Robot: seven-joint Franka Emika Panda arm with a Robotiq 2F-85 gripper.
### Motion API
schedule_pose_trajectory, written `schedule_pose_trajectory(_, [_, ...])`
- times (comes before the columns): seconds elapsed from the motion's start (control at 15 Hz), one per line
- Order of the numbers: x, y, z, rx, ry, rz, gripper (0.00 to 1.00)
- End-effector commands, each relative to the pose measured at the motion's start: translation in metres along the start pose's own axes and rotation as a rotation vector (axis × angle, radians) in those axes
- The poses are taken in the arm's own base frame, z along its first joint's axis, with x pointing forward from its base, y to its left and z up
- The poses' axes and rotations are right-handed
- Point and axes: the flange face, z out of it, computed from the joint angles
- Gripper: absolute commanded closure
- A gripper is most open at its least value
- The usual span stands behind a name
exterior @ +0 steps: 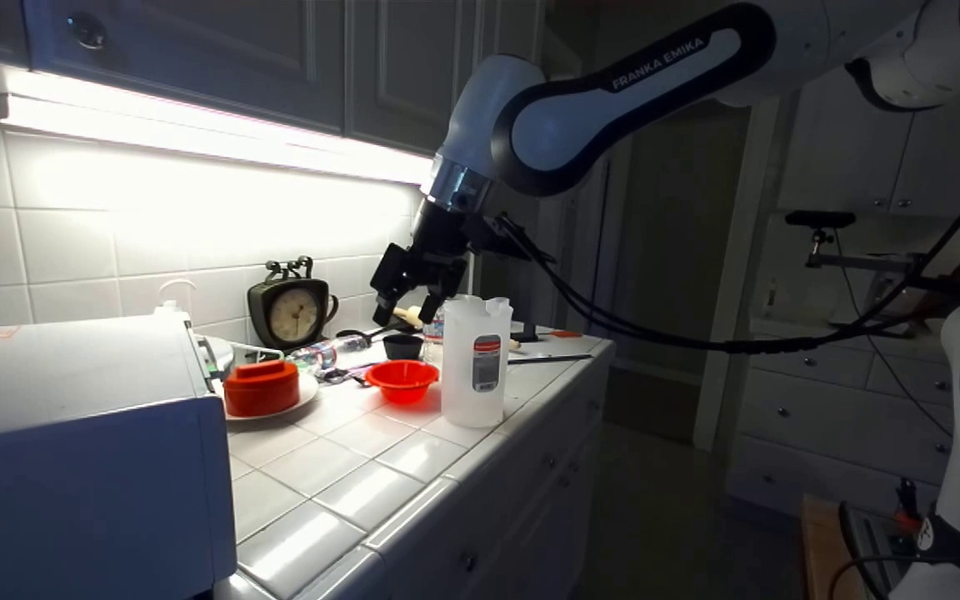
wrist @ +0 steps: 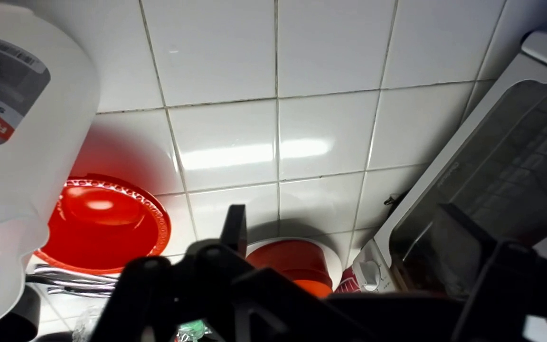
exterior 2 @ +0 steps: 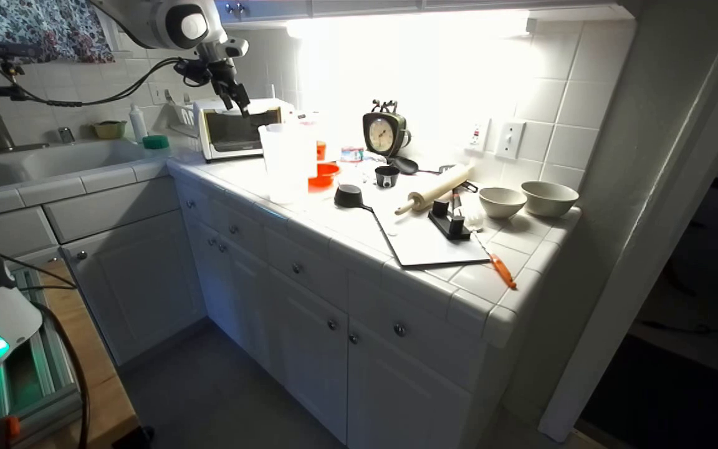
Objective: Move the jar to the right and open the oven
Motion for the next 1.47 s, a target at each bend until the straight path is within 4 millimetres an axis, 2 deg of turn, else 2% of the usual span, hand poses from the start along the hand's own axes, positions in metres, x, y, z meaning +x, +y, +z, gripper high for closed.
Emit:
schedule_pose_trajectory(0.0, [0.001,0.000,0.000,0.000,-0.002,0.001,0.00])
schedule_pose_trajectory(0.07, [0.002,0.001,0.000,-0.001,-0.002,0.001,0.00])
schedule_pose_trajectory(0.13, [0.006,0.009,-0.001,-0.023,0.061,0.046,0.00])
schedule_pose_trajectory(0.2, [0.011,0.009,-0.005,0.044,0.041,0.147,0.00])
schedule_pose_trajectory(0.4, [0.025,0.004,-0.008,0.096,0.070,0.287,0.00])
schedule_pose_trajectory(0.87, [0.047,-0.037,-0.006,0.193,0.013,0.307,0.00])
schedule_pose_trajectory(1.4, [0.060,-0.077,0.020,0.188,-0.068,0.285,0.00])
